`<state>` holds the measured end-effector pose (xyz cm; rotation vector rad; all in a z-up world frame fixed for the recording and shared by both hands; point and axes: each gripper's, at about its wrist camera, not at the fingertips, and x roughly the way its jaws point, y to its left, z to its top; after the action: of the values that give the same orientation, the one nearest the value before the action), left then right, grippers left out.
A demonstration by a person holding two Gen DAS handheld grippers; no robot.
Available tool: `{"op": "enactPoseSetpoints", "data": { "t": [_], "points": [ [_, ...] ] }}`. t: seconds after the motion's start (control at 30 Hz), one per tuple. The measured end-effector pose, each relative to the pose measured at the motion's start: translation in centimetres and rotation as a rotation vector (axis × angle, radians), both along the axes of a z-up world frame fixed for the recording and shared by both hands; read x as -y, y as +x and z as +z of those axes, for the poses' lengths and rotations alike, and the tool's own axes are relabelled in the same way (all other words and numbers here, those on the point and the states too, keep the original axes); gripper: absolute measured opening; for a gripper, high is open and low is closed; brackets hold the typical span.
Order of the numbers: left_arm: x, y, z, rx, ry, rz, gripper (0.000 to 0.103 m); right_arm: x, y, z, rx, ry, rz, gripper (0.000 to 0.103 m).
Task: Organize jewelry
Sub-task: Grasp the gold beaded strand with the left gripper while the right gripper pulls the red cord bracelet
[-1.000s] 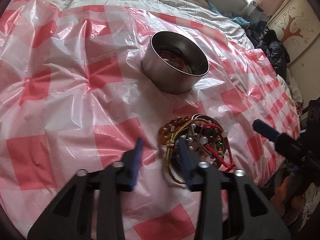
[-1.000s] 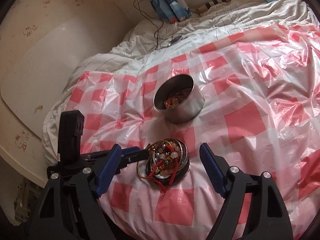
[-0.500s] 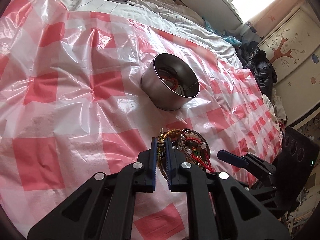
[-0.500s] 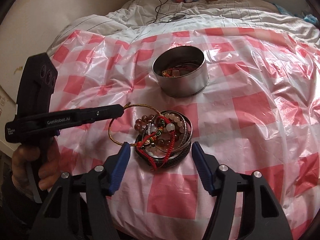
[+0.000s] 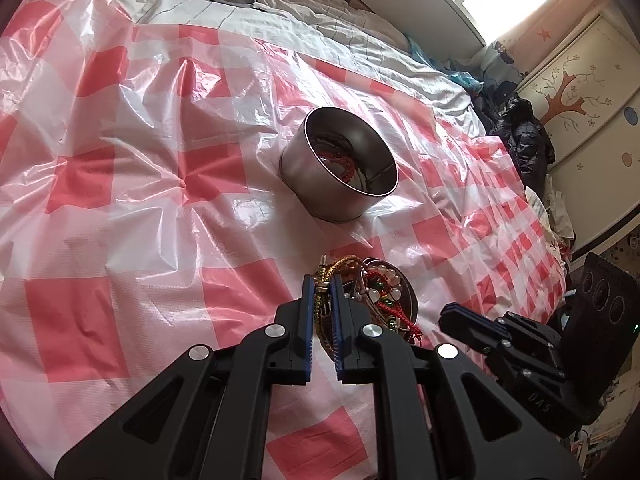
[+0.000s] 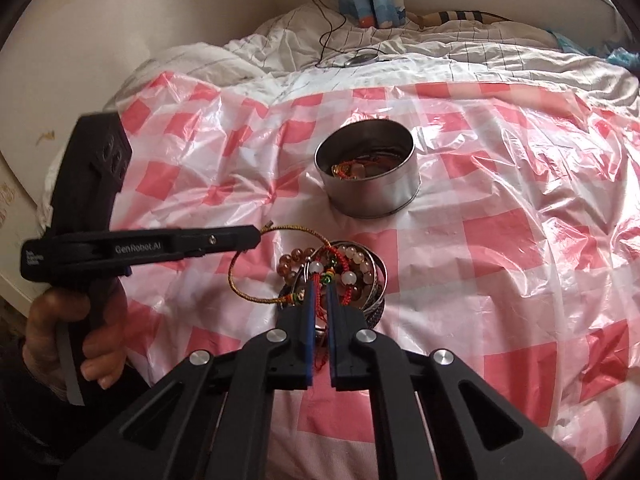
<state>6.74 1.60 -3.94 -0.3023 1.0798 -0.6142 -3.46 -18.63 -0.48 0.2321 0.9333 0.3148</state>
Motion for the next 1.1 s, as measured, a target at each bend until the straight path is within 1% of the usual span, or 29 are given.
{"op": "enactPoseSetpoints", "data": {
  "t": [0.07, 0.13, 0.17, 0.2, 0.23, 0.27, 0.3, 0.33, 0.43, 0.47, 0.5, 0.53, 0.57, 0.6, 0.63, 0.67, 0.73, 0.93, 1.1],
  "points": [
    [0.0, 0.0, 0.2, 0.007, -0.006, -0.003, 0.007, 0.9, -0.2, 0.5, 0.021, 0.059, -0.015, 0.006],
    [0.1, 0.0, 0.3, 0.011, -0.007, -0.003, 0.007, 1.2, 0.0, 0.7, 0.015, 0.105, 0.006, 0.006],
    [0.1, 0.0, 0.3, 0.01, -0.006, -0.003, 0.007, 1.0, 0.1, 0.7, 0.005, 0.097, 0.014, 0.006],
    [0.1, 0.0, 0.3, 0.009, -0.002, -0.004, 0.007, 0.6, 0.1, 0.5, -0.005, 0.072, 0.015, 0.012],
    [0.2, 0.0, 0.3, 0.01, 0.002, -0.005, 0.007, 0.0, 0.2, 0.4, -0.013, 0.043, 0.025, 0.024],
    [0.2, 0.0, 0.3, 0.008, 0.003, -0.006, 0.007, -0.6, 0.1, 0.3, -0.008, 0.012, 0.034, 0.059],
    [0.2, 0.0, 0.3, 0.007, 0.004, -0.006, 0.007, -1.4, 0.0, 0.5, 0.015, -0.031, 0.044, 0.072],
    [0.2, 0.0, 0.3, 0.008, 0.005, -0.004, 0.007, -2.1, -0.2, 0.5, 0.026, -0.065, 0.066, 0.072],
    [0.2, 0.1, 0.2, 0.007, 0.007, 0.0, 0.007, -3.6, 0.0, -0.5, 0.004, -0.161, 0.089, 0.072],
    [0.2, 0.1, 0.1, 0.007, 0.007, 0.001, 0.007, -4.0, 0.1, -0.9, -0.002, -0.182, 0.097, 0.069],
    [0.2, 0.1, 0.1, 0.007, 0.008, 0.001, 0.007, -4.2, 0.2, -1.2, -0.008, -0.196, 0.103, 0.06],
    [0.2, 0.1, 0.1, 0.008, 0.009, 0.0, 0.007, -4.4, 0.3, -1.6, -0.02, -0.212, 0.106, 0.055],
    [0.2, 0.1, 0.0, 0.009, 0.011, 0.001, 0.007, -4.5, 0.4, -1.9, -0.032, -0.225, 0.108, 0.042],
    [0.1, 0.1, 0.0, 0.008, 0.012, 0.001, 0.007, -4.6, 0.4, -2.1, -0.041, -0.235, 0.107, 0.025],
    [0.1, 0.1, 0.0, 0.008, 0.012, 0.002, 0.007, -4.5, 0.4, -2.2, -0.043, -0.235, 0.108, 0.014],
    [0.1, 0.1, 0.0, 0.009, 0.012, 0.002, 0.007, -4.3, 0.3, -2.1, -0.037, -0.227, 0.106, 0.009],
    [0.0, 0.1, 0.0, 0.01, 0.013, 0.005, 0.007, -3.6, 0.1, -1.5, -0.015, -0.181, 0.094, 0.004],
    [-0.1, 0.1, 0.0, 0.013, 0.012, 0.01, 0.007, 0.4, -0.2, 0.2, 0.026, 0.065, 0.028, 0.004],
    [-0.1, 0.1, 0.0, 0.016, 0.016, 0.011, 0.007, 2.0, -0.8, 1.6, 0.084, 0.178, 0.004, 0.004]
  ]
}}
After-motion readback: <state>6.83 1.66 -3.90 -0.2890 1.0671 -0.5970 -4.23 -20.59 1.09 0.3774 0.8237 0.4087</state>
